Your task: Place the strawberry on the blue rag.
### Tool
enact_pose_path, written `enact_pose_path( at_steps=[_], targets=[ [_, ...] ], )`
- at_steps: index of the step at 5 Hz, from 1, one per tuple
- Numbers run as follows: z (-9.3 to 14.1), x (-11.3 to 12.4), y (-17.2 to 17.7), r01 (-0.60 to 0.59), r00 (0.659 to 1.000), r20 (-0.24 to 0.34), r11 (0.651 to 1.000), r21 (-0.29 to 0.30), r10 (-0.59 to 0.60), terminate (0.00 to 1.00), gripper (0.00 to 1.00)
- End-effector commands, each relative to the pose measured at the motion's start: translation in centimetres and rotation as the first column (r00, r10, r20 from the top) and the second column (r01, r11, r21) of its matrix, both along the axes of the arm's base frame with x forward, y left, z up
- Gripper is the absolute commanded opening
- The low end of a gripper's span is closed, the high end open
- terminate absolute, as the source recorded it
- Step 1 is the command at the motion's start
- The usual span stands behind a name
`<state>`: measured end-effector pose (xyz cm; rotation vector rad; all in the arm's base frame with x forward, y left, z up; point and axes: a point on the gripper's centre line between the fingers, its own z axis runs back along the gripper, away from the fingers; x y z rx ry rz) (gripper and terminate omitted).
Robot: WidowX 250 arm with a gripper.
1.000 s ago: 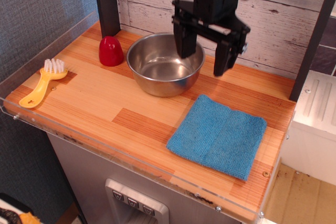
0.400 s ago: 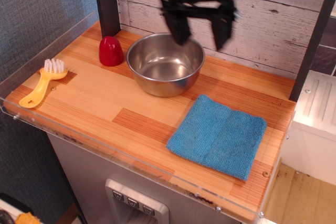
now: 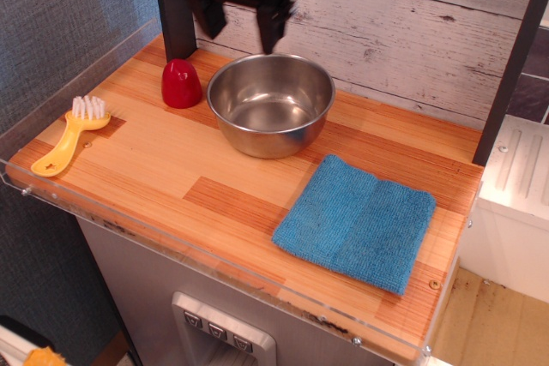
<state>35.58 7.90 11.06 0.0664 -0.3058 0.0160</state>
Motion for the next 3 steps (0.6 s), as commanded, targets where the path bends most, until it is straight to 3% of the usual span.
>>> enact_pose_path(
  at_steps=[1, 3],
  targets=[
    [-0.3, 3.5, 5.9, 0.064, 0.996, -0.075, 0.989, 0.135, -0.054, 0.00, 1.00],
    [-1.5, 2.6, 9.6, 0.005, 0.988, -0.153, 0.995, 0.099, 0.010, 0.00, 1.00]
  ],
)
